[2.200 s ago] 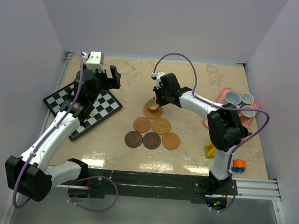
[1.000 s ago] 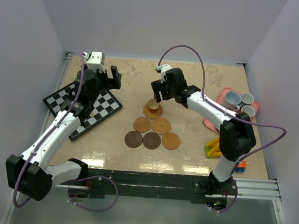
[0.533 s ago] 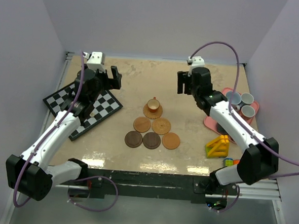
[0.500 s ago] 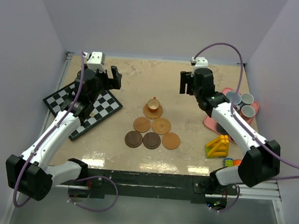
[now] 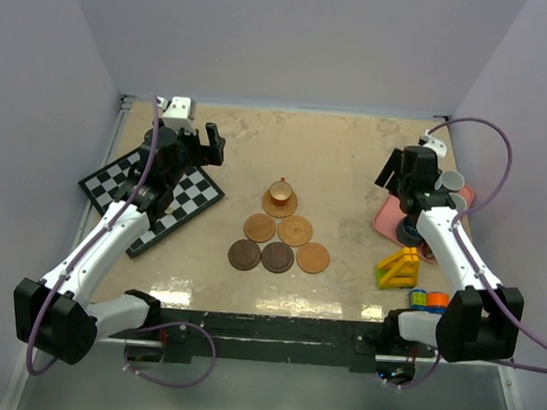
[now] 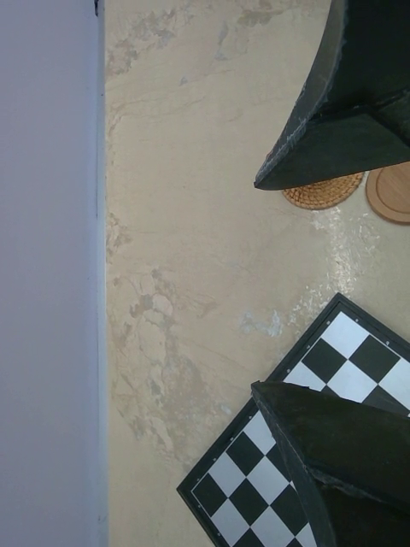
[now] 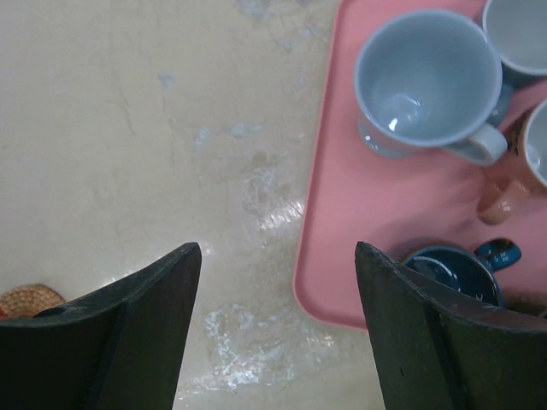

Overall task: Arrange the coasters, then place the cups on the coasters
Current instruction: Pick up the cup from the tray.

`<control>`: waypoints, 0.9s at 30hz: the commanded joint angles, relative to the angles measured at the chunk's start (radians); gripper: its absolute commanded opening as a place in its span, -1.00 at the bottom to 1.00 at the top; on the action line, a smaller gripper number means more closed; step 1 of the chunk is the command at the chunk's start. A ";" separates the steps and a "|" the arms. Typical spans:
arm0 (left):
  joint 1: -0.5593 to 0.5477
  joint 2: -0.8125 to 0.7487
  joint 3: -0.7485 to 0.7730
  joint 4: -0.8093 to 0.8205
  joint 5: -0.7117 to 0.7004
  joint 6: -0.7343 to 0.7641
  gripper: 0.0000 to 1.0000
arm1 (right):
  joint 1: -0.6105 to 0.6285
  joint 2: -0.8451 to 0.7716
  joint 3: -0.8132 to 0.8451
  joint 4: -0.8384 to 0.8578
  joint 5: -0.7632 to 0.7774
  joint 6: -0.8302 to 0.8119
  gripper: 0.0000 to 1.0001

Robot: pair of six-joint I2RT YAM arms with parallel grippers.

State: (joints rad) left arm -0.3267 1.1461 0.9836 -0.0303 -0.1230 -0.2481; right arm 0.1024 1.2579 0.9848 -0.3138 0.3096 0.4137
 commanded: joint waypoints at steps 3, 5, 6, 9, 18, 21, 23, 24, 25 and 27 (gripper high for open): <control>0.003 -0.003 0.006 0.049 0.036 -0.019 0.96 | -0.024 0.058 -0.031 -0.140 0.109 0.151 0.50; 0.003 -0.003 0.007 0.049 0.042 -0.023 0.95 | -0.036 0.060 -0.052 -0.131 0.109 0.160 0.50; 0.003 -0.003 0.007 0.047 0.043 -0.023 0.95 | -0.049 0.064 -0.060 -0.122 0.115 0.160 0.50; 0.002 -0.003 0.010 0.046 0.046 -0.026 0.95 | -0.081 0.095 -0.061 -0.119 0.154 0.152 0.47; 0.000 0.000 0.017 0.036 0.051 -0.026 0.96 | -0.099 0.190 -0.109 -0.054 0.108 0.143 0.36; 0.000 0.000 0.017 0.036 0.049 -0.026 0.95 | -0.099 0.207 -0.120 -0.030 0.092 0.139 0.29; 0.000 0.003 0.018 0.036 0.049 -0.026 0.96 | -0.099 0.216 -0.127 -0.013 0.076 0.137 0.14; 0.002 0.006 0.018 0.036 0.051 -0.026 0.96 | -0.099 0.219 -0.132 -0.004 0.063 0.137 0.05; 0.000 0.006 0.018 0.036 0.055 -0.028 0.95 | -0.099 0.222 -0.135 0.004 0.051 0.135 -0.08; 0.000 0.009 0.017 0.038 0.060 -0.031 0.95 | -0.099 0.233 -0.136 0.015 0.028 0.134 -0.44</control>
State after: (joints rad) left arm -0.3275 1.1484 0.9836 -0.0315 -0.0811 -0.2527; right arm 0.0044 1.4857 0.8536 -0.3702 0.3805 0.5354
